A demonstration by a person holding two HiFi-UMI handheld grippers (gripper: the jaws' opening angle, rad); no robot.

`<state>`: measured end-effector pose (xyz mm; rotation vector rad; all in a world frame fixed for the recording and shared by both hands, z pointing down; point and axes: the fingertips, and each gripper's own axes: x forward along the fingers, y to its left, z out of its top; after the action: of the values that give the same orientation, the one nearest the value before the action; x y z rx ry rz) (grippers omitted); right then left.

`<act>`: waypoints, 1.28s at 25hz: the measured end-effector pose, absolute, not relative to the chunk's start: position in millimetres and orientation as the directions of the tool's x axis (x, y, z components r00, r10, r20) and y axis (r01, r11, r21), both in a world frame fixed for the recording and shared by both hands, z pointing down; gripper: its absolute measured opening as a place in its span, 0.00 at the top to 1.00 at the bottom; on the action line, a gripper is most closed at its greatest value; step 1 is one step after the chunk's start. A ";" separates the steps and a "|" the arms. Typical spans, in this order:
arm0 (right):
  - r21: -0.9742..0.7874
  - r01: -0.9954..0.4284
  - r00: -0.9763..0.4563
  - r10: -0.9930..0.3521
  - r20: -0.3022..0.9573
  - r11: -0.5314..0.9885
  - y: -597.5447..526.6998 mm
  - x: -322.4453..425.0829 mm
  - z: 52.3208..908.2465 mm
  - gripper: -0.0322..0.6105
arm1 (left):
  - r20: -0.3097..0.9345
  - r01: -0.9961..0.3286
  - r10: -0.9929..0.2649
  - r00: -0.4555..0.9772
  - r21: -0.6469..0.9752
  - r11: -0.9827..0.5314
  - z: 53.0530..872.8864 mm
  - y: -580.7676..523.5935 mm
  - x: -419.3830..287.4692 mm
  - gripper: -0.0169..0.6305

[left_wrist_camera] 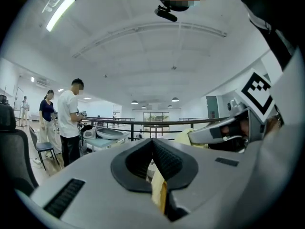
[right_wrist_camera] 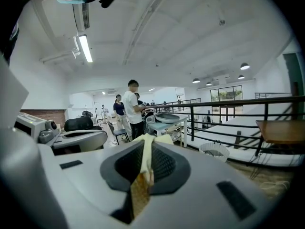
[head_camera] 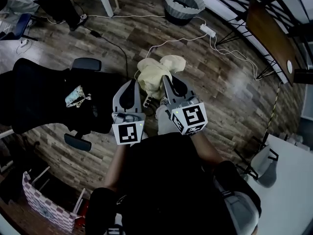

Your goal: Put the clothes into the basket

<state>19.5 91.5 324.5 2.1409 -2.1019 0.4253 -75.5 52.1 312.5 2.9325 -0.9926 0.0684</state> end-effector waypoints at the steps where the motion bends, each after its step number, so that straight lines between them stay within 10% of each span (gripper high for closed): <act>1: -0.118 -0.992 0.004 -0.962 0.275 -0.037 91.2 29.6 324.9 0.91 | 0.060 -0.606 -0.603 0.795 0.027 -0.795 313.4 50.8 -65.2 0.95; 32: -0.110 -0.977 0.146 -0.949 0.280 -0.183 38.3 259.7 324.2 0.91 | 0.045 -0.465 -0.464 0.885 0.019 -0.885 304.0 -16.2 181.5 0.95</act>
<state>259.7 38.3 324.2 2.3017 -1.9426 0.4399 181.5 -16.2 304.0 3.0217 -0.7447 0.0617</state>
